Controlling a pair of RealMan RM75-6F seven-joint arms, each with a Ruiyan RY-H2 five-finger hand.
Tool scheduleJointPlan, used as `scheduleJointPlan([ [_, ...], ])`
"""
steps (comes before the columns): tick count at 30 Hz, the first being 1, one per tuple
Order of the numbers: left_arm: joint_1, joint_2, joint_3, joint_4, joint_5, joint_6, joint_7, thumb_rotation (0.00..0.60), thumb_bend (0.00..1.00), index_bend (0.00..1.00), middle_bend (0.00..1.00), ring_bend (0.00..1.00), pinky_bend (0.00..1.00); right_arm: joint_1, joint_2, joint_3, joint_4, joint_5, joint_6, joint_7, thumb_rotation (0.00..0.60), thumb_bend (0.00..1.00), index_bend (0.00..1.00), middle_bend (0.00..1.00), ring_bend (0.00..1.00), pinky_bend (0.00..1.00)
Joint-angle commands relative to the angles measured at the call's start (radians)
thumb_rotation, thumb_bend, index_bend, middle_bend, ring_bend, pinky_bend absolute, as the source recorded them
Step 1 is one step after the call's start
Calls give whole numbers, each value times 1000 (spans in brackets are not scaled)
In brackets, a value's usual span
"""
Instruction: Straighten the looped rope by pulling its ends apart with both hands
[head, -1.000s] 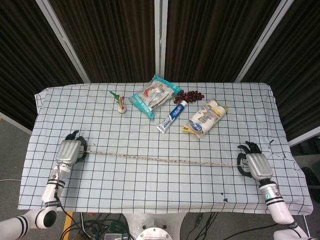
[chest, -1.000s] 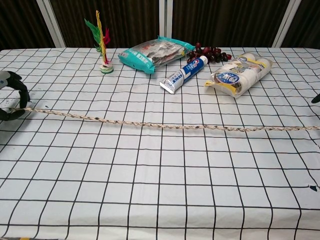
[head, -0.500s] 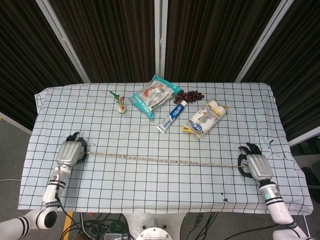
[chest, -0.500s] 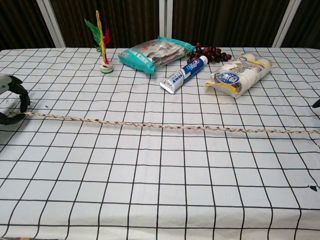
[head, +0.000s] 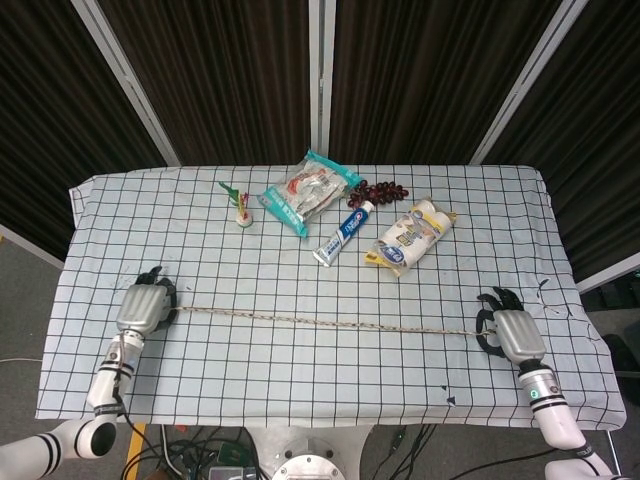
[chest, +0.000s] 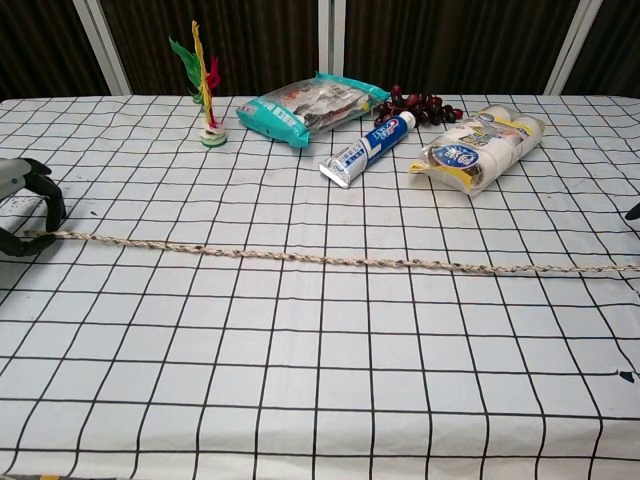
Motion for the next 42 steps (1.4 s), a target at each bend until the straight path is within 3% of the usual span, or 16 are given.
scheduleJointPlan([
  [1, 0, -1, 0, 0, 1, 0, 1, 600, 418, 648, 331, 83, 175, -1, -1, 0, 2, -1, 0, -2, 600, 322, 624, 190, 0, 0],
  [7, -4, -2, -3, -2, 1, -1, 8, 600, 418, 648, 332, 83, 176, -5, -2, 1, 7, 2, -1, -16, 600, 292, 581, 175, 0, 0],
  [15, -5, -4, -5, -1, -3, -5, 10, 600, 418, 648, 332, 83, 176, -11, 16, 5, -3, 17, -13, -13, 600, 232, 310, 113, 0, 0],
  [23, -3, -2, -11, -2, -3, 1, 4, 600, 418, 642, 331, 83, 176, -25, 47, 18, -34, 7, 23, 25, 600, 224, 195, 98, 0, 0],
  [32, -2, 23, -9, -22, -1, -10, -9, 600, 341, 420, 298, 83, 173, -35, 68, 33, -46, -7, 66, 56, 600, 223, 173, 97, 0, 0],
  [38, 4, 64, -9, -71, 8, 9, 1, 600, 321, 358, 277, 82, 172, -44, 86, 41, -55, -16, 97, 76, 600, 223, 167, 97, 0, 0],
  [42, 23, 111, -22, -142, 44, 81, -12, 600, 309, 347, 266, 82, 172, -59, 105, 43, -69, -23, 127, 78, 600, 223, 164, 97, 0, 0],
])
